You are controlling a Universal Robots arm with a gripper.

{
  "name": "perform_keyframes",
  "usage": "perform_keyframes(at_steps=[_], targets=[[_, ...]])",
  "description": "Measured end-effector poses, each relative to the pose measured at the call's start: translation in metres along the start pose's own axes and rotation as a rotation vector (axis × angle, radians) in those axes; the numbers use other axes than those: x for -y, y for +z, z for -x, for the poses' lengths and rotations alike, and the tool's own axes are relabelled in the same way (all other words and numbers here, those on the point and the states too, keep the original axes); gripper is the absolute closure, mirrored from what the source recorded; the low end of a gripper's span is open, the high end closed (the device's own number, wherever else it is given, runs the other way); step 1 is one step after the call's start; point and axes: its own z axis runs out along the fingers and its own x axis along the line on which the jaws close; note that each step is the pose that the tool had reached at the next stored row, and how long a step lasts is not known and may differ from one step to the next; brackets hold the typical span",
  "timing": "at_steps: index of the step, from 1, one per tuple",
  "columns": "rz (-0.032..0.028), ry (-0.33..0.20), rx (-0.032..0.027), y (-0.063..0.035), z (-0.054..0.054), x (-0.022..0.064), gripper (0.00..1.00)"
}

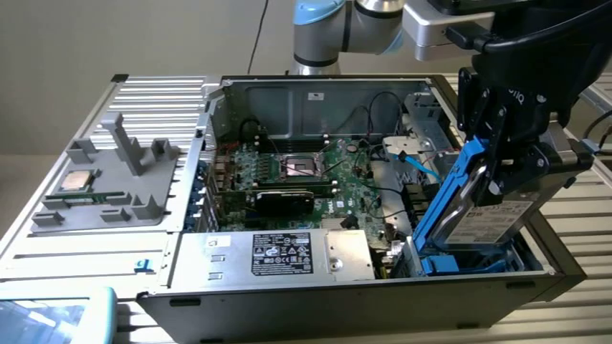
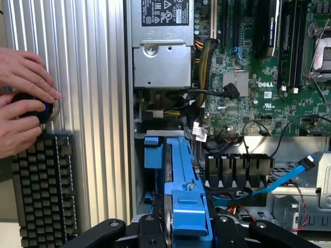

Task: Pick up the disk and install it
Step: 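Insert the disk into the insertion slot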

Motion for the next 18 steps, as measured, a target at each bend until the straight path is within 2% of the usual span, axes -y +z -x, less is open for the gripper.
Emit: perform_keyframes(at_steps=[12, 18], targets=[[-0.0051, 0.000, -0.0012, 0.0025, 0.0001, -0.0015, 0.63], [-0.0095, 0.001, -0.0009, 0.0035, 0.0003, -0.0025, 0.63]])
